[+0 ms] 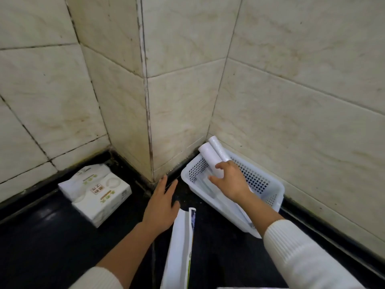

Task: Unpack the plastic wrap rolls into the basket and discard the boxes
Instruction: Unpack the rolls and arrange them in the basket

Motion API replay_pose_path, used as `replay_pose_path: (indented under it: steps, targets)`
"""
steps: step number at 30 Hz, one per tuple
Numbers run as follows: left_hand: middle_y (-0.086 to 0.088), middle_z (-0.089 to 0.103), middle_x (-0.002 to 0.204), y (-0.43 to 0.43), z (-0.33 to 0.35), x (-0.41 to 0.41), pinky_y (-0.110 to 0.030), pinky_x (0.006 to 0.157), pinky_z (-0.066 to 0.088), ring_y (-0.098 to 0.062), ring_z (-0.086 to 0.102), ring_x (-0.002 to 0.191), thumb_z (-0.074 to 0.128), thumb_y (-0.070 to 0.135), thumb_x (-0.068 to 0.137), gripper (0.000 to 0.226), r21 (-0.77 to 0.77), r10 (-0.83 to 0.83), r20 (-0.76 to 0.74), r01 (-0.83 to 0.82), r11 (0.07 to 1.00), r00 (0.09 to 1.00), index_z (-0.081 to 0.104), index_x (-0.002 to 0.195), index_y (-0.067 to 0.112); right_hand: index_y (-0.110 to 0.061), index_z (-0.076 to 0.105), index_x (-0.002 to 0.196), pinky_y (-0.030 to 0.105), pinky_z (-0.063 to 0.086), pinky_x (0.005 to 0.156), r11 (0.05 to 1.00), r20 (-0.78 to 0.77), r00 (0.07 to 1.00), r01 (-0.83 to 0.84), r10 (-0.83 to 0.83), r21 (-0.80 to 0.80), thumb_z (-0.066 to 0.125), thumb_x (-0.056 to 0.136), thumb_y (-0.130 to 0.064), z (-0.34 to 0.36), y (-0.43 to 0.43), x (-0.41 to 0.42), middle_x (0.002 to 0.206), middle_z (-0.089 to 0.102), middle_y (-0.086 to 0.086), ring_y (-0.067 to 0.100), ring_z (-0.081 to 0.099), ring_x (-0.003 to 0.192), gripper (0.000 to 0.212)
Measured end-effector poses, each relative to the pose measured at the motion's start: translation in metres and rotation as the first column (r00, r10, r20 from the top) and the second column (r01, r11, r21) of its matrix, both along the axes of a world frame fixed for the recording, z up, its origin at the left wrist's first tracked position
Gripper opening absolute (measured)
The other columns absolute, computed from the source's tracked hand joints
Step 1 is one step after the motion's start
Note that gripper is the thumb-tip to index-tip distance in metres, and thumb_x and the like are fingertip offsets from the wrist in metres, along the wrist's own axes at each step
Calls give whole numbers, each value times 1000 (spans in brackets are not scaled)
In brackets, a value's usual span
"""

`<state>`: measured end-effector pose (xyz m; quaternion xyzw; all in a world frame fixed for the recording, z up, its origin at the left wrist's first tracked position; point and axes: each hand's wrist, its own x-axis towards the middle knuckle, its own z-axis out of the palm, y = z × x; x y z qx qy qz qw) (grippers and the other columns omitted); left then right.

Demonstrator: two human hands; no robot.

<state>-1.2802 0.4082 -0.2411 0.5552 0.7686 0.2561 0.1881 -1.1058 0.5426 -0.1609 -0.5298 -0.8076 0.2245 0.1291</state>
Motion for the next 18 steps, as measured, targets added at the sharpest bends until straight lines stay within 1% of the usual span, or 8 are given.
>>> replay_pose_path:
  steps: [2,4,6,8,11,14,16,18]
  targets:
    - [-6,3,163,-14,5,-22,-35,119,17,-22,6,149,51,27,96,64,36,109,2,-109,993,994,21,152,23,-10,59,126,26,41,90,999,-65,997,-52,52,-1,69,84,-35,4,-15,-31,126,57,8,23,56,113,49]
    - [-8,8,162,-30,7,-44,-37,119,21,-24,10,149,52,24,95,59,66,201,11,-202,977,979,29,149,20,-10,63,118,27,43,89,995,-119,988,-101,100,-7,70,84,-33,1,-34,-64,117,62,8,23,59,107,42]
    - [-8,12,161,-50,6,-68,-38,118,22,-25,13,147,53,21,94,55,93,282,46,-285,954,958,35,146,19,-11,66,104,28,44,81,986,-153,976,-163,157,-30,70,82,-29,-11,-53,-98,107,63,8,24,60,99,29]
    - [-8,16,159,-71,-1,-91,-38,116,23,-25,15,145,55,19,93,53,109,355,70,-360,926,932,37,143,19,-13,65,96,27,43,77,966,-149,963,-239,223,-97,70,81,-28,-29,-74,-131,103,62,7,24,60,96,22]
    - [-5,15,158,-99,-17,-124,-38,113,29,-23,13,144,53,20,94,52,106,469,68,-473,874,881,35,143,19,-14,63,115,27,44,88,930,-105,946,-321,306,-180,69,83,-30,-58,-104,-173,115,57,7,23,57,108,37]
    - [-7,21,155,-117,-32,-156,-38,108,33,-23,15,141,50,21,96,47,109,551,137,-566,817,823,37,141,20,-18,49,135,31,42,101,902,-81,924,-383,374,-200,68,83,-34,-79,-125,-205,131,45,6,24,47,122,57]
    - [-7,27,151,-121,-38,-177,-34,102,33,-23,21,139,49,20,97,41,140,567,197,-596,791,800,43,138,24,-24,43,140,39,36,107,892,1,902,-426,431,-150,65,82,-42,-90,-133,-221,142,34,5,26,35,131,65]
    - [-8,29,150,-117,-41,-201,-34,99,33,-24,25,137,50,18,96,39,151,566,244,-608,780,787,48,134,28,-33,42,138,42,29,108,885,100,879,-461,466,-70,61,79,-51,-98,-136,-230,149,28,0,25,25,136,64]
